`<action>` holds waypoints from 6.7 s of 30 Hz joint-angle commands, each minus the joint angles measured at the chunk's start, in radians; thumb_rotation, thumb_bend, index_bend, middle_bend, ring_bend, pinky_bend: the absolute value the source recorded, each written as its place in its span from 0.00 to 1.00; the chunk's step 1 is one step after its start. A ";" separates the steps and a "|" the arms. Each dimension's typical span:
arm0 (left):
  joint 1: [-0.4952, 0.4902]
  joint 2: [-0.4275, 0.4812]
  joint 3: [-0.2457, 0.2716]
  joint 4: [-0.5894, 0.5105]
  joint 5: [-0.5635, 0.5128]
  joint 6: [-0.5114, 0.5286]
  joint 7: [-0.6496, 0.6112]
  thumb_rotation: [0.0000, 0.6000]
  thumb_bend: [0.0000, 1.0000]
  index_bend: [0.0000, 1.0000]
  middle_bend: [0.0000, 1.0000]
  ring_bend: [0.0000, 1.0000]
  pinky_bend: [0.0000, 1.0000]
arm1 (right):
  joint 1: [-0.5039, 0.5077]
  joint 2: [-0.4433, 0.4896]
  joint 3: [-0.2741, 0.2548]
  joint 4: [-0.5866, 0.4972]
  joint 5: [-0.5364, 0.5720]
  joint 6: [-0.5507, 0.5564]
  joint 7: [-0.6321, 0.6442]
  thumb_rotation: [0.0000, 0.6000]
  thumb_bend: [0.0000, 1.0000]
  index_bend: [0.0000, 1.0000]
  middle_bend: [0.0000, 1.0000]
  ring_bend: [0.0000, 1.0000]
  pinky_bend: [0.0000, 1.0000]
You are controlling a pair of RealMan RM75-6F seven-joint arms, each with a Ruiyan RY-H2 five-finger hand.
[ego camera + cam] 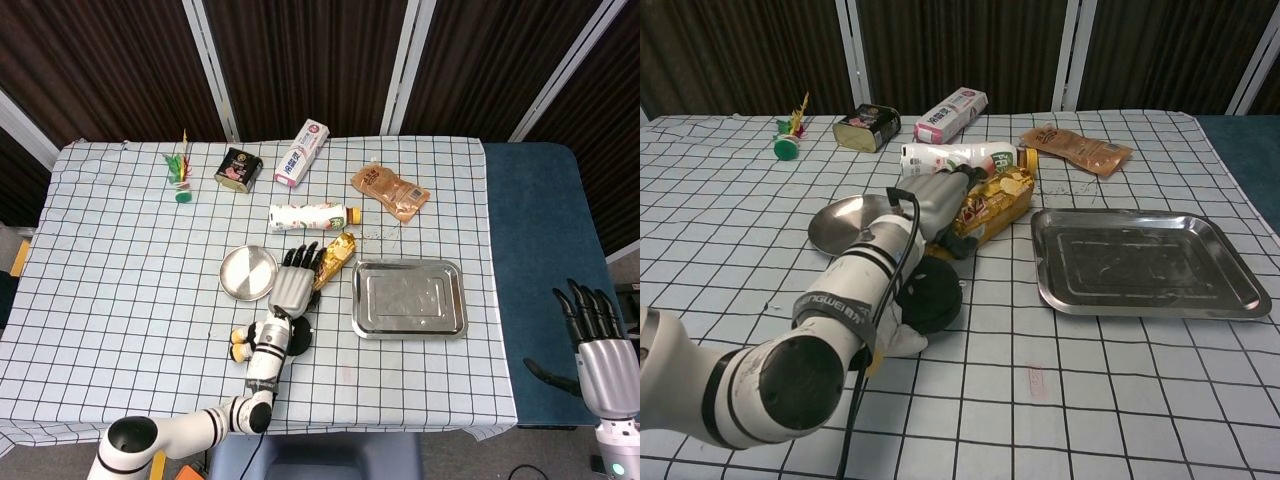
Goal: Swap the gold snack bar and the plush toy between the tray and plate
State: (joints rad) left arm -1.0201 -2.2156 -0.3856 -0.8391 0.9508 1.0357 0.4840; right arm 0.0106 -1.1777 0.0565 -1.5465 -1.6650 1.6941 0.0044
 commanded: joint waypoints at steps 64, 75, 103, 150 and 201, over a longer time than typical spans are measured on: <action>0.420 0.295 0.181 -0.144 0.259 0.181 -0.141 1.00 0.50 0.07 0.09 0.07 0.22 | 0.014 -0.015 0.006 -0.012 0.035 -0.049 -0.045 1.00 0.04 0.00 0.00 0.00 0.00; 0.526 0.553 0.246 -0.443 0.317 0.248 -0.123 1.00 0.48 0.00 0.00 0.00 0.14 | 0.019 -0.008 0.000 -0.016 0.036 -0.070 -0.049 1.00 0.04 0.00 0.00 0.00 0.00; 0.835 0.887 0.353 -0.677 0.399 0.473 -0.248 1.00 0.48 0.20 0.16 0.07 0.14 | 0.505 -0.053 0.102 -0.259 0.175 -0.774 -0.212 1.00 0.04 0.00 0.00 0.00 0.00; 0.850 0.913 0.308 -0.697 0.365 0.379 -0.261 1.00 0.48 0.20 0.16 0.07 0.15 | 0.860 -0.705 0.096 0.316 0.327 -0.799 -0.248 1.00 0.06 0.42 0.30 0.35 0.39; 0.859 0.909 0.300 -0.708 0.387 0.379 -0.266 1.00 0.48 0.21 0.16 0.07 0.15 | 0.468 -0.198 -0.017 0.143 0.323 -0.516 -0.176 1.00 0.26 0.65 0.51 0.51 0.65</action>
State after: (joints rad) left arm -0.1609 -1.3069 -0.0856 -1.5474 1.3376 1.4151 0.2183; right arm 0.4861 -1.3786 0.0482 -1.4007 -1.3544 1.1971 -0.1483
